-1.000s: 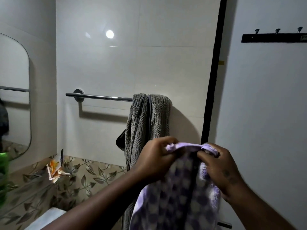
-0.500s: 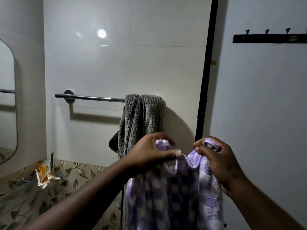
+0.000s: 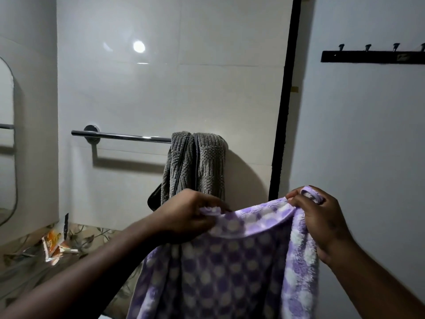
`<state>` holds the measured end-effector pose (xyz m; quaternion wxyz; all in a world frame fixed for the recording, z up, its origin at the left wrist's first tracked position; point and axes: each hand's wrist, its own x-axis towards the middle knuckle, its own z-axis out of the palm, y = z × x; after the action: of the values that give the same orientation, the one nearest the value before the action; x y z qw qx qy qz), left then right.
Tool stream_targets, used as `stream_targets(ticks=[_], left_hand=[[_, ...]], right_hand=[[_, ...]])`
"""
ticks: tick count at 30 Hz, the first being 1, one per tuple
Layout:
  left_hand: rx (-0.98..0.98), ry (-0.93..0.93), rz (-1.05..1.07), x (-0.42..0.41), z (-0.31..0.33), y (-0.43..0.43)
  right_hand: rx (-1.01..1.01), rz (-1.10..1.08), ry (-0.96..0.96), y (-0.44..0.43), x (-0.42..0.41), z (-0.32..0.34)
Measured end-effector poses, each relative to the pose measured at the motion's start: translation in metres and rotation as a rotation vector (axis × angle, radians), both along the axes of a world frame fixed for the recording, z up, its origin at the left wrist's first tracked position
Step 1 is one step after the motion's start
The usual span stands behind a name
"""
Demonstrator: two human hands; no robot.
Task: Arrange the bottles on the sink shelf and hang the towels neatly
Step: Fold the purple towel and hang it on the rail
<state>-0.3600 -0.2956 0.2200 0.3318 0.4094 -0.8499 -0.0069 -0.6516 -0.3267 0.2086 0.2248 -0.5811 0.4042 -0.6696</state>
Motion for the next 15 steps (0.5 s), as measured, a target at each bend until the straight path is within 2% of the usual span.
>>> stream_targets(ticks=[1,3,8,10,12,13,15], left_hand=[[-0.012,0.069,-0.017,0.001,0.000,-0.001],[-0.074,0.086,-0.025,0.005,-0.001,-0.004],[-0.203,-0.285,0.051,0.014,-0.006,-0.006],[-0.290,-0.315,0.063,0.017,-0.008,-0.007],[-0.336,-0.143,-0.004,0.017,-0.012,-0.008],[-0.303,0.044,-0.059,0.014,-0.013,-0.005],[-0.073,0.517,-0.163,0.002,-0.015,-0.001]], right_hand=[[0.010,-0.006,-0.017,-0.002,0.000,0.000],[0.027,-0.017,-0.041,-0.003,0.000,0.000],[0.084,-0.032,-0.141,-0.009,-0.002,0.004],[0.104,-0.034,-0.180,-0.012,-0.004,0.003],[0.108,-0.029,-0.187,-0.013,-0.003,0.000],[0.102,-0.024,-0.177,-0.013,-0.002,-0.002],[0.091,-0.002,-0.145,-0.013,0.002,-0.005]])
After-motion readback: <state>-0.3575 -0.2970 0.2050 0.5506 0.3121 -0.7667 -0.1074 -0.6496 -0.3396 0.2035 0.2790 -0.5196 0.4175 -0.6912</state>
